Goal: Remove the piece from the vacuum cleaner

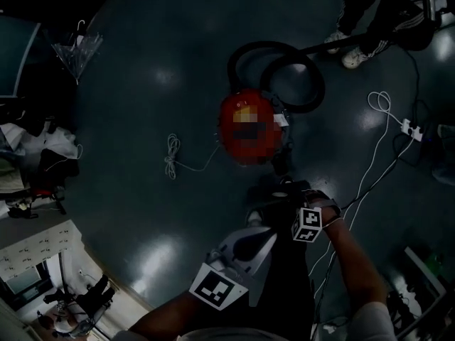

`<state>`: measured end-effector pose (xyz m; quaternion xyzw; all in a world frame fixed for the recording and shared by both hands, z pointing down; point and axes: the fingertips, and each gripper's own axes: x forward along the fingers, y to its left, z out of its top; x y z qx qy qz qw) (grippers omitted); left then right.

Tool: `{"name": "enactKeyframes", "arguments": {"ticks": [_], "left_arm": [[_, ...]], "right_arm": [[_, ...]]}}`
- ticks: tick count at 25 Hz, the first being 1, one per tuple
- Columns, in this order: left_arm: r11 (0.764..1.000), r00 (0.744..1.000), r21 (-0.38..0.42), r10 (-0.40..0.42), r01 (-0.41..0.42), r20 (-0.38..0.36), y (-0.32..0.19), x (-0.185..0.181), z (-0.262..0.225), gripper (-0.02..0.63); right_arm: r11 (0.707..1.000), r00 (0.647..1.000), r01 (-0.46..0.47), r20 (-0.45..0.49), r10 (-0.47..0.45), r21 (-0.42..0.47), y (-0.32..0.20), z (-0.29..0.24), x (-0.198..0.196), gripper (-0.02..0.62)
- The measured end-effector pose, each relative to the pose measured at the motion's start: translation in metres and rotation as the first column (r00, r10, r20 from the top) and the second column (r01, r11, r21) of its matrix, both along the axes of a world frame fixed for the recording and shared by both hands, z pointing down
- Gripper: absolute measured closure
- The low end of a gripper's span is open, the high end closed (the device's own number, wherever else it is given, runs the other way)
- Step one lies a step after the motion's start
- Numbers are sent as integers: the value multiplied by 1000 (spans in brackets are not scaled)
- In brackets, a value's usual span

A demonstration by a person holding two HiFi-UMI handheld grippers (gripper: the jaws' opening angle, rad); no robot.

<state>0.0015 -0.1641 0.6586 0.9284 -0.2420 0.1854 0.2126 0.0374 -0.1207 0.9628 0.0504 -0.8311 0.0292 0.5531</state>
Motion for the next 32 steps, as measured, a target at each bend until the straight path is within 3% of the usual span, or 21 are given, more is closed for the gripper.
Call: {"name": "enactKeyframes", "arguments": {"ticks": [5,10,13,17,23,32], "left_arm": [[999,999,46,29,-28,-17,25,-11,-75,600],[995,997,84,55,-50,-61,44,-18,-160,600],[994,992,90,75,-66,-100,52,-15,-198,600],[987,982,124,122,-105,-145,75,-16,-253,600],[978,965,174,151,-115,-215,89,-27,-309,600],[960,949,210,229,-184,-214,127,-28,-314,600]], "right_arm": [[981,978,-193,72,194,-28,24,-121,-13,563],[933,916,-360,182,357,-20,32,-268,-26,563],[913,893,-406,226,389,33,31,-343,-28,563],[928,905,-366,255,339,65,70,-423,-46,563],[941,919,-323,272,286,104,110,-473,-67,563],[925,911,-351,282,301,146,144,-479,-81,563]]}}
